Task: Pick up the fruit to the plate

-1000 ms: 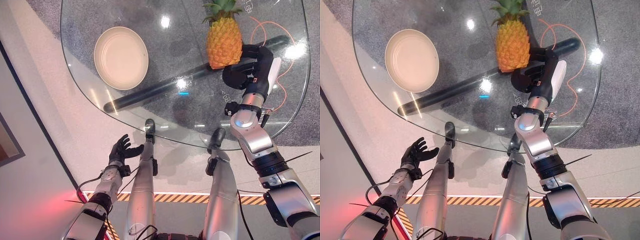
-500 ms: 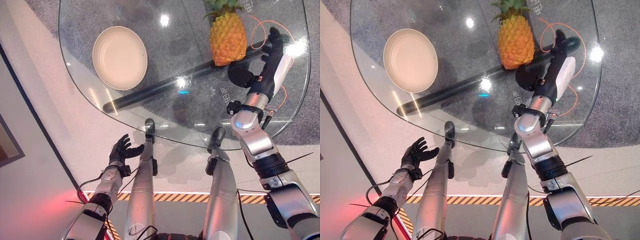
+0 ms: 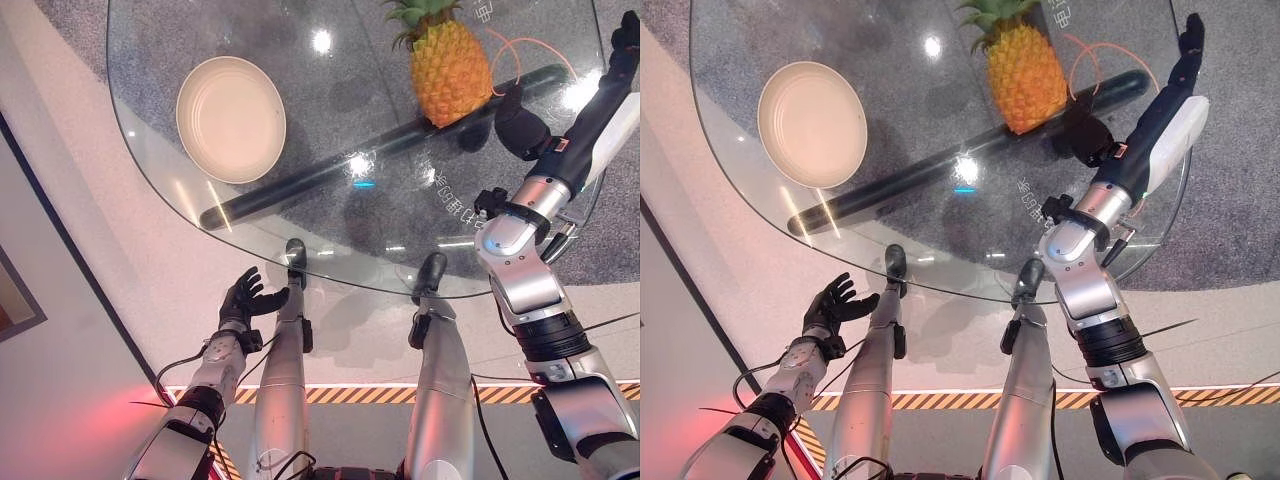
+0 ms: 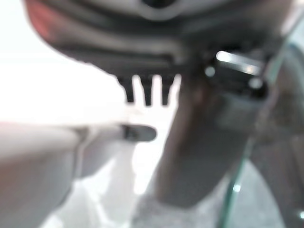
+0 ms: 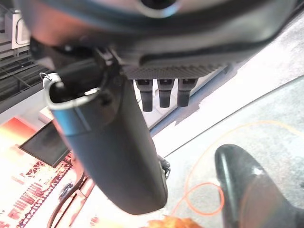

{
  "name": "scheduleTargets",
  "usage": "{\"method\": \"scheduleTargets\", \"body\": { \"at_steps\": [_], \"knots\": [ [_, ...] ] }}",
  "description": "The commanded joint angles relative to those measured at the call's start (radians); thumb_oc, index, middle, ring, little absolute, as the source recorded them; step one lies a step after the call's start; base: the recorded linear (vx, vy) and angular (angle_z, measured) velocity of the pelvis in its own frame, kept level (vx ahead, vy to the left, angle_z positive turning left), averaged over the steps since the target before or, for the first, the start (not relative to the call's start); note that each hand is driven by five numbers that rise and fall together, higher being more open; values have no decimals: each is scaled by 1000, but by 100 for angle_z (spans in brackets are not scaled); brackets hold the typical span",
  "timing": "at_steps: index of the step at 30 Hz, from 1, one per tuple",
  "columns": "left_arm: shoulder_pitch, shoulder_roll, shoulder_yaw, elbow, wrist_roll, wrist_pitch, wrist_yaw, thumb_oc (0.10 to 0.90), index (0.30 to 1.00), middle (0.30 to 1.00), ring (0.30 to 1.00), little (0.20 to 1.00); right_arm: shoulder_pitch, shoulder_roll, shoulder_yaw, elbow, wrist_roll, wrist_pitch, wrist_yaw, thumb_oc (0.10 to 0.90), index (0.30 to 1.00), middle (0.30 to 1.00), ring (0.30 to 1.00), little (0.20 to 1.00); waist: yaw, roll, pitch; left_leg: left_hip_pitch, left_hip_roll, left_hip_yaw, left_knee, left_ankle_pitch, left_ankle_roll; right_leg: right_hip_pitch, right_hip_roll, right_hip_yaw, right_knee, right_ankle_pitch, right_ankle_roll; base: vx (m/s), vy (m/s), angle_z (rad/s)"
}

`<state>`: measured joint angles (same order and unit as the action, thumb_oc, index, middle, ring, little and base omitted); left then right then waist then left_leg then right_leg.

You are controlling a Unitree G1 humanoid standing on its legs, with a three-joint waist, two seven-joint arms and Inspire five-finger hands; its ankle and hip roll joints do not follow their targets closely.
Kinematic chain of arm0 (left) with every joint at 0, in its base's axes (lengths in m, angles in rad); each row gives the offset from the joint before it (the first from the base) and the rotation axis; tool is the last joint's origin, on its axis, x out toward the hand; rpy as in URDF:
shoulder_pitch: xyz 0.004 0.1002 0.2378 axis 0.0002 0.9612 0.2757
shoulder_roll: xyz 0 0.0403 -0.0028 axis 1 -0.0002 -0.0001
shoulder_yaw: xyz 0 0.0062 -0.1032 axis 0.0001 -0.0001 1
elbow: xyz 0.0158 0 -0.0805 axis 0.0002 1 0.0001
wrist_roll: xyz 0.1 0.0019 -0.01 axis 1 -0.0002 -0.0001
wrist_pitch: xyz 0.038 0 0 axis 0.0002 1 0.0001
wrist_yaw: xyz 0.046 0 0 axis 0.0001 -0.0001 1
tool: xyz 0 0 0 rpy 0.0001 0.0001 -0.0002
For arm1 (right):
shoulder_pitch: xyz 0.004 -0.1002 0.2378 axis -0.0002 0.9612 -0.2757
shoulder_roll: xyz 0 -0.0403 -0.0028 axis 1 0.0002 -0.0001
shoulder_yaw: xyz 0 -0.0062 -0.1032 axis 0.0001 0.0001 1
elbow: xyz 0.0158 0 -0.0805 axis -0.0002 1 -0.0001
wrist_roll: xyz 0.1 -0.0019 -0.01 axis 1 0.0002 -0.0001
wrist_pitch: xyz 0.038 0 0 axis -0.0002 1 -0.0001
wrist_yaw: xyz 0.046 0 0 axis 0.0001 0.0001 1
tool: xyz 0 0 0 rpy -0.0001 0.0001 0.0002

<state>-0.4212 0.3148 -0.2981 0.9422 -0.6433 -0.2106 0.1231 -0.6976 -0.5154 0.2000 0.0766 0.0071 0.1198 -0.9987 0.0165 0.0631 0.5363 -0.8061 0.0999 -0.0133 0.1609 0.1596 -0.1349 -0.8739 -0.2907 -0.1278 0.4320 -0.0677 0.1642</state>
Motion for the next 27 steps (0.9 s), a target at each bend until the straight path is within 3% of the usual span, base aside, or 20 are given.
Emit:
{"method": "scheduleTargets", "body": {
  "at_steps": [1,17,27],
  "knots": [
    [91,5,31,10,19,-13,27,800,900,900,900,900,-28,-84,-54,-200,-91,-100,-19,800,900,900,900,900,-7,-18,-16,-10,-38,39,67,-59,58,29,85,-14,-134,156,-29,0,0,0],
    [100,0,27,19,15,-23,13,800,900,900,900,900,-33,-73,19,-349,-72,-98,199,800,900,900,900,900,-7,-22,-16,-5,-37,45,59,-52,54,39,86,-15,-143,152,-33,0,0,0],
    [82,-2,14,37,13,-19,3,800,900,900,900,900,-72,-40,100,-300,10,-30,266,800,900,900,900,900,8,-17,-16,2,-40,45,55,-46,51,51,79,-29,-145,149,-37,0,0,0]
  ]
}}
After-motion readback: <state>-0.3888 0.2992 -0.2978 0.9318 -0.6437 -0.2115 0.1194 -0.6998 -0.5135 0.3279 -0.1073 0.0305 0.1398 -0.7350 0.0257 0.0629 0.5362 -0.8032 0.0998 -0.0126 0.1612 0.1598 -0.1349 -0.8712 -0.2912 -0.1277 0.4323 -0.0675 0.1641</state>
